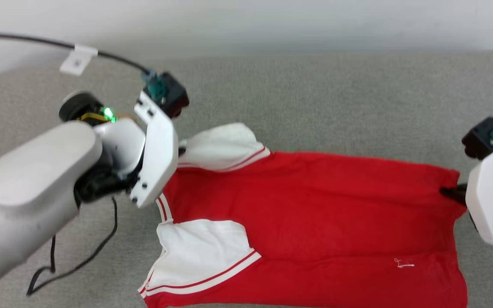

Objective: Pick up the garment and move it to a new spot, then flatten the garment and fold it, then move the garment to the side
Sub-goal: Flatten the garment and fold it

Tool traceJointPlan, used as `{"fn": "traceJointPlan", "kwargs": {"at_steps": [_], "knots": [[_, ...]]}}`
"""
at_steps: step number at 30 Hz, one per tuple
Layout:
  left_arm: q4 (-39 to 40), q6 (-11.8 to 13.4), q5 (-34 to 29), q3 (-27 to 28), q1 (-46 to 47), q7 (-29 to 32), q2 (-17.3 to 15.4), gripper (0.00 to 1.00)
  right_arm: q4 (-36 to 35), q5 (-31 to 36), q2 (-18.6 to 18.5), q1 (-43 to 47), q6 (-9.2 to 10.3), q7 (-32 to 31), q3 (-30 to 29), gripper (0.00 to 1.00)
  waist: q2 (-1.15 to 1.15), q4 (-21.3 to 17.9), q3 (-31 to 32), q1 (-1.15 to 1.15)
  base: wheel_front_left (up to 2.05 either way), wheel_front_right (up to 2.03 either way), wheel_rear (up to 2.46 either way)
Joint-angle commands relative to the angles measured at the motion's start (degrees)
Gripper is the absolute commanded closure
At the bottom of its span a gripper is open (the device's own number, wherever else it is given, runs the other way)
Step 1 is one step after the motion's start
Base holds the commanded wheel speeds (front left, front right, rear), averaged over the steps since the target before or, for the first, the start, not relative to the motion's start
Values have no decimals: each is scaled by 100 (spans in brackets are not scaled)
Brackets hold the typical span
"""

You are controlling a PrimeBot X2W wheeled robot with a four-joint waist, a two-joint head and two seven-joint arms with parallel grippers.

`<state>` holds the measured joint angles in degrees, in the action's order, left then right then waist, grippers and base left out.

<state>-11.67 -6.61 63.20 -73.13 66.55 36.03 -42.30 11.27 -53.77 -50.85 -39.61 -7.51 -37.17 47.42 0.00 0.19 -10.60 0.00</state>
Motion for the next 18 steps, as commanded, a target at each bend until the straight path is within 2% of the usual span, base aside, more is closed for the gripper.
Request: {"fn": "traceJointPlan", "kwargs": {"at_steps": [1, 10, 18], "knots": [[37, 18, 2, -3, -144, -19, -42, 100, -19, -24, -35, 111, 5, 46, 24, 100, 0, 37, 198, 0, 0, 0, 0], [915, 297, 26, -17, -1259, 46, -613, 100, -257, -163, -268, 974, 4, 445, 36, 100, 0, 158, 616, 0, 0, 0, 0], [1260, 508, 58, -20, -2358, 0, -879, 100, -283, -229, -309, 1638, 5, 675, -79, 100, 0, 186, 604, 0, 0, 0, 0]]}}
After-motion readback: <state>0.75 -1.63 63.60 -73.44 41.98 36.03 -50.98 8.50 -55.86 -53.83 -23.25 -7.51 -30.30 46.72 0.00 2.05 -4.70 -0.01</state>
